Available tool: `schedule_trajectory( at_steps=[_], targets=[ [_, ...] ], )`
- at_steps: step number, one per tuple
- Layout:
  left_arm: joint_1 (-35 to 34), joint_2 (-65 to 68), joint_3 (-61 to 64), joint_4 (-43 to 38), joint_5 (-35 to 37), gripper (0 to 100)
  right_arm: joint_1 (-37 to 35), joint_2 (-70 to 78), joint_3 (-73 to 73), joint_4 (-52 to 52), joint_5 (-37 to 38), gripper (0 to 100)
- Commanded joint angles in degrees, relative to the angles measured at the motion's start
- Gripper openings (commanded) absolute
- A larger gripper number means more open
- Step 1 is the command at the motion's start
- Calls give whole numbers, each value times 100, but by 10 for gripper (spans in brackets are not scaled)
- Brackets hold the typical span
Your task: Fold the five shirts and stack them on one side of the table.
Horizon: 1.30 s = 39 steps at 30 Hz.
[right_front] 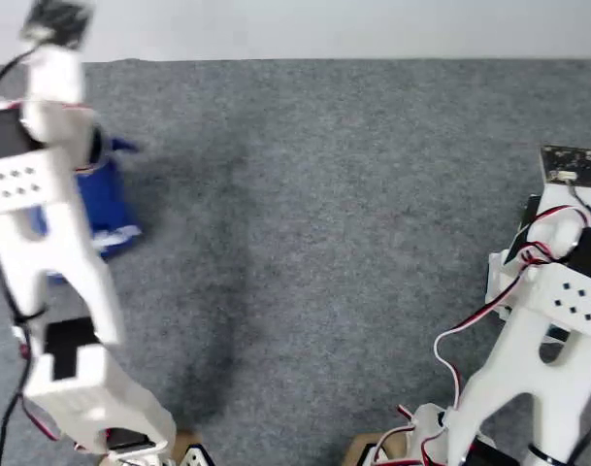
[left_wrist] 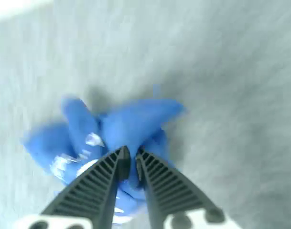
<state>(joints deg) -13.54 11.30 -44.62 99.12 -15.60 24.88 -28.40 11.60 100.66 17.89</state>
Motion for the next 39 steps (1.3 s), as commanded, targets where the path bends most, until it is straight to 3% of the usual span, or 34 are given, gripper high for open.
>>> schedule_trajectory(
  at_steps=[1, 6, 12, 16, 21, 29, 39],
  targets=[
    [1222, -870, -567, 114, 176, 4, 66, -180, -9, 233, -79, 9],
    [2207, -1495, -989, 114, 176, 4, 66, -180, -9, 233, -79, 9],
    [1292, -1547, 418, 123, 176, 5, 31, -180, -9, 233, -79, 9],
    [1134, -1591, 1648, 123, 176, 13, -233, -180, 70, 233, -79, 9],
    [905, -1600, 2079, 123, 545, 131, -927, -180, 264, 233, -79, 9],
    [-422, -1741, 2123, 141, 712, 158, -1851, -163, 202, 215, -88, 9],
    [-3015, -3622, 2932, 141, 703, 156, -4286, 409, -273, -391, -88, 9]
  ],
)
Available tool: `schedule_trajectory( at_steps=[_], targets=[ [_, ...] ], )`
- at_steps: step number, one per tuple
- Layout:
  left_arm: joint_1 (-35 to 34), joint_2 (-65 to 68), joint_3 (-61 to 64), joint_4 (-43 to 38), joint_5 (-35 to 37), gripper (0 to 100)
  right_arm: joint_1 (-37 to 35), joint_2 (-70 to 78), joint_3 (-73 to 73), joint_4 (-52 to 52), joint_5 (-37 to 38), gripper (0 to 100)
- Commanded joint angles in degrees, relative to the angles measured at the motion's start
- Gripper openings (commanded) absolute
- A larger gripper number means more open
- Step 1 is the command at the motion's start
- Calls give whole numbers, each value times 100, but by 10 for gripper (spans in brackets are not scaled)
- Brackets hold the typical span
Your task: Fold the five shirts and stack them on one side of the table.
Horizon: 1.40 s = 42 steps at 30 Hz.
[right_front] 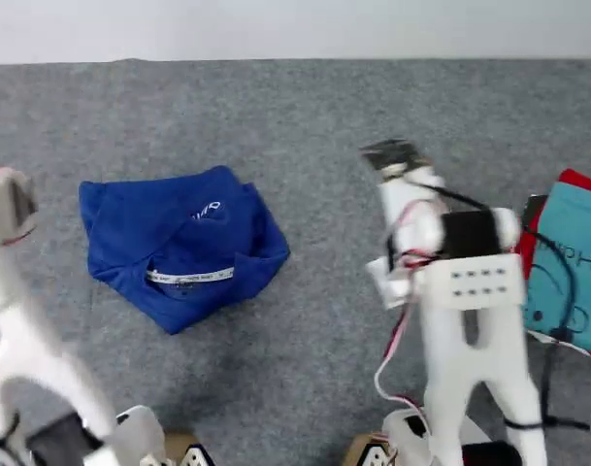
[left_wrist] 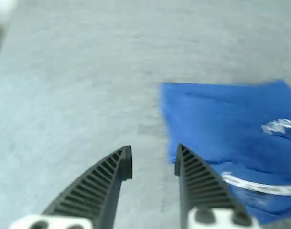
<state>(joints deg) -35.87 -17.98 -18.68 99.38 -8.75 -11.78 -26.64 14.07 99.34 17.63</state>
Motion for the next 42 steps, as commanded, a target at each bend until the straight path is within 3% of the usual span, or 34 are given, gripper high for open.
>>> schedule_trajectory(
  at_steps=[1, 4, 9, 15, 18, 22, 29, 36, 41, 42],
  targets=[
    [-1090, -905, 567, 114, 0, 156, -831, 409, -624, -391, -44, 9],
    [-1916, -1495, 1288, 97, -396, 156, -1385, 1033, -1029, -831, -26, 22],
    [-2734, -2321, 2536, 88, -923, 156, -2035, 2369, -1829, -1464, -53, 169],
    [-3262, -3376, 3705, -35, -1442, 156, -2835, 4066, -3288, -1543, -70, 176],
    [-3525, -4035, 4154, -352, -1679, 156, -3116, 4848, -4097, -1534, -440, 179],
    [-3648, -4976, 4734, -642, -1916, 156, -3266, 5833, -5011, -1499, -985, 180],
    [-3842, -6286, 5543, -642, -2374, 156, -3284, 6888, -5767, -752, -1187, 178],
    [-4114, -6479, 6281, -624, -2453, 156, -3231, 7029, -5811, -40, -1152, 174],
    [-4097, -6479, 6360, -624, -2444, 156, -3257, 6976, -5846, -22, -1143, 0],
    [-4088, -6479, 6360, -624, -2444, 156, -3257, 6923, -5855, 22, -1143, 21]
  ],
)
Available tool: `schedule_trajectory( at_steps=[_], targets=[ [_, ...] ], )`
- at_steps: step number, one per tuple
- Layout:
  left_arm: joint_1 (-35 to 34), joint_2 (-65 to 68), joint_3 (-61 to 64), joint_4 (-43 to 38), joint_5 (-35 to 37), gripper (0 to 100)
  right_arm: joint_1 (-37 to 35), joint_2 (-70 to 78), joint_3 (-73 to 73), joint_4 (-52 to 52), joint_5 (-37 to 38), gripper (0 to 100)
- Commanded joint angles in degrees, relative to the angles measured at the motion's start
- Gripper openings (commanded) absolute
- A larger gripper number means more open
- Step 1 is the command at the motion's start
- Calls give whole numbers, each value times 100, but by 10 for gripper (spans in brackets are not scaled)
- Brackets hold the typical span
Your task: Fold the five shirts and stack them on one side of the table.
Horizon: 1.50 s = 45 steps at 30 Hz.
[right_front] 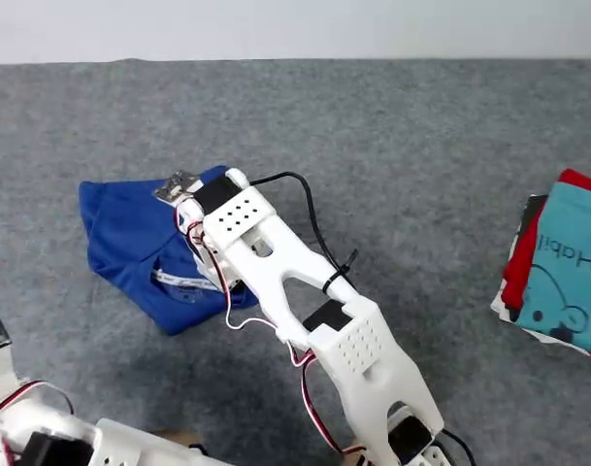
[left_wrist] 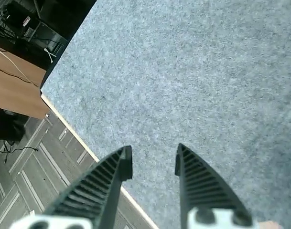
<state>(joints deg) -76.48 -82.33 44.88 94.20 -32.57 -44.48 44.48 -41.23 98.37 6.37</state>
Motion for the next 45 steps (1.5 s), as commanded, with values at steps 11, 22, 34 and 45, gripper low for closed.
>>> schedule_trajectory(
  at_steps=[11, 22, 34, 45],
  targets=[
    [-18, -44, 92, -149, -62, 156, 365, -1534, -211, 462, 1037, 10],
    [0, -44, 92, -149, -62, 156, 2510, -2888, 1081, 435, 3886, 10],
    [0, -44, 92, -158, -62, 156, 4620, -2316, 1081, -1323, 5169, 85],
    [0, -44, 92, -114, -53, 156, 2765, -3284, 1081, -760, 2831, 205]
  ],
)
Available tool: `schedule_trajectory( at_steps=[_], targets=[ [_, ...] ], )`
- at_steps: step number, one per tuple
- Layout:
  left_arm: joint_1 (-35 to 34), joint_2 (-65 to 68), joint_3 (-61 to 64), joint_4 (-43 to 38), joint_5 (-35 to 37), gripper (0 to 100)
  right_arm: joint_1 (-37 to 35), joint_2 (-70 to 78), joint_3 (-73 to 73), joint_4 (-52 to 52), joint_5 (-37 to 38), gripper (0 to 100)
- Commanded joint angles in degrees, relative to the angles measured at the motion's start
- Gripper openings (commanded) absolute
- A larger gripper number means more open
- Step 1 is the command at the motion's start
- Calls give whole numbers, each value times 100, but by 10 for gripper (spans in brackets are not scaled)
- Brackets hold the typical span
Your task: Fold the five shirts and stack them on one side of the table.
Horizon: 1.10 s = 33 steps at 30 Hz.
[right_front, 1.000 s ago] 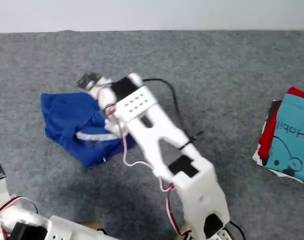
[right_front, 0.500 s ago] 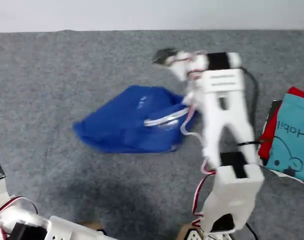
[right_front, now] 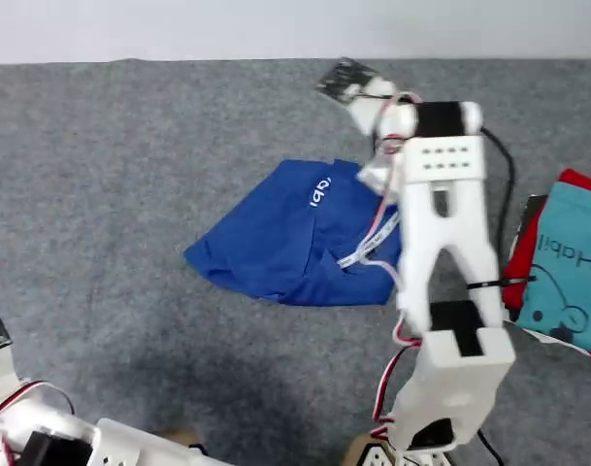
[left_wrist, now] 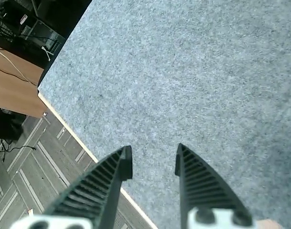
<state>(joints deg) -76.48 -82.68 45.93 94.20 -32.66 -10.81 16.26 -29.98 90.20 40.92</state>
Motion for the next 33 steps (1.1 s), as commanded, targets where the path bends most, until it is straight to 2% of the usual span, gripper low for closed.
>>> schedule_trajectory(
  at_steps=[1, 9, 12, 19, 33],
  targets=[
    [0, -18, -13, -114, -44, 156, -848, -462, -44, 57, -958, 205],
    [0, -44, 4, -105, -44, 156, -2510, 330, -44, -4, -3657, 208],
    [-9, -44, 136, -105, -44, 156, -2844, 822, -53, -13, -4281, 208],
    [-44, -44, 198, -105, -44, 156, -3108, 1657, -624, -13, -4703, 208],
    [-9, -44, 207, -105, -44, 156, -3327, 3327, -2804, 4, -4668, 208]
  ],
)
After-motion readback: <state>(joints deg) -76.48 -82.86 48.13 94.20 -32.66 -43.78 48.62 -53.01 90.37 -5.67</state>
